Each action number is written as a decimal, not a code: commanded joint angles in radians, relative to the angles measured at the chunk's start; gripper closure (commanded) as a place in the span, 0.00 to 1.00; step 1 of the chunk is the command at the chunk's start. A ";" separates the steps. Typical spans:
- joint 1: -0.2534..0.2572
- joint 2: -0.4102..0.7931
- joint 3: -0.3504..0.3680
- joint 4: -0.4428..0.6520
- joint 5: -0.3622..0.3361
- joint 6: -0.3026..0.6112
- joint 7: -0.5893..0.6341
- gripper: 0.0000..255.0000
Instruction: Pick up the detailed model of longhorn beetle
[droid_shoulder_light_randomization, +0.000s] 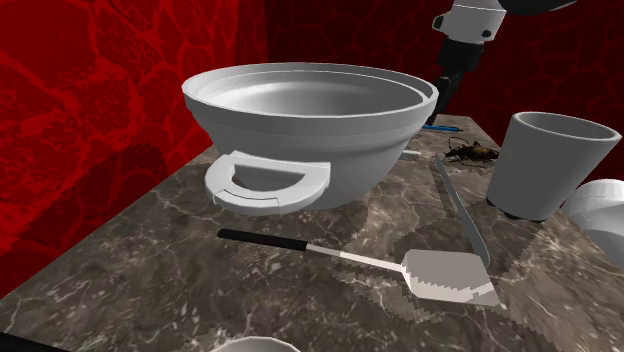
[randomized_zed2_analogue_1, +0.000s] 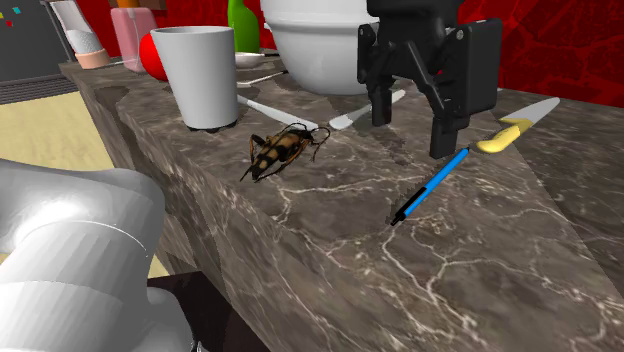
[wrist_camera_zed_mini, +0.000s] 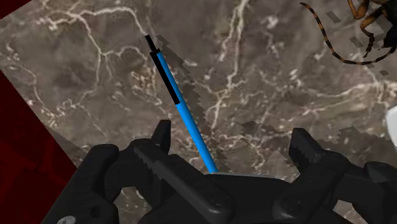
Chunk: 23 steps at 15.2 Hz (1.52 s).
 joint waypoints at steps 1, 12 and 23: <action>0.000 0.000 0.000 0.000 0.000 0.000 0.000 0.00; 0.071 -0.152 -0.064 0.033 0.175 -0.434 -0.012 0.00; 0.068 -0.198 -0.061 -0.094 0.174 -0.353 -0.025 1.00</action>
